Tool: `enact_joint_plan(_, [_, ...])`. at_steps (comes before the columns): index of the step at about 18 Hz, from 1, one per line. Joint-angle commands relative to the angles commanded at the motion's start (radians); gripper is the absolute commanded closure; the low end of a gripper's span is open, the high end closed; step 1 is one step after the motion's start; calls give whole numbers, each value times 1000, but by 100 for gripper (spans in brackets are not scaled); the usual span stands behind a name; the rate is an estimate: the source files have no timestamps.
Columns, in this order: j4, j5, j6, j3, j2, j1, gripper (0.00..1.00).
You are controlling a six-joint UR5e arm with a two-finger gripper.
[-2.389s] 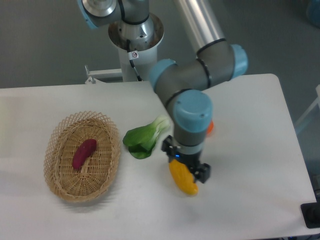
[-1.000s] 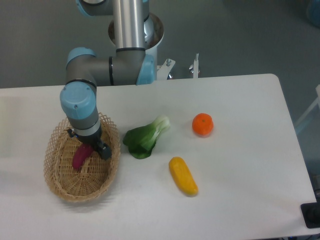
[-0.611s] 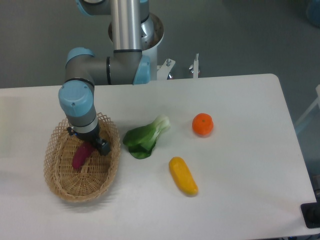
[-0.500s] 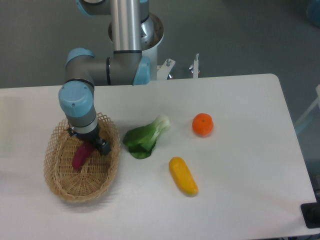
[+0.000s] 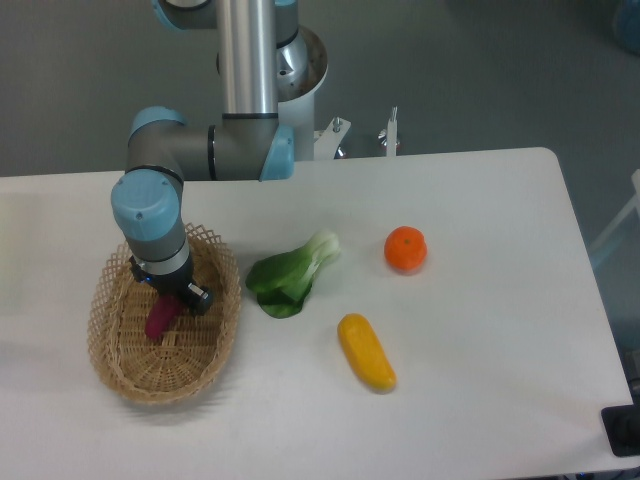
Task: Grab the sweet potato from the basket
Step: 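Lower the gripper and close it on the purple sweet potato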
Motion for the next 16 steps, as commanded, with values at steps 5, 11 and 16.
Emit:
enact_joint_plan(5, [0,-9,2,15,14,2,73])
enact_joint_plan(11, [-8,-25,2,63,35,9,72])
enact_joint_plan(16, [-9,-20,15,90,66,40,72])
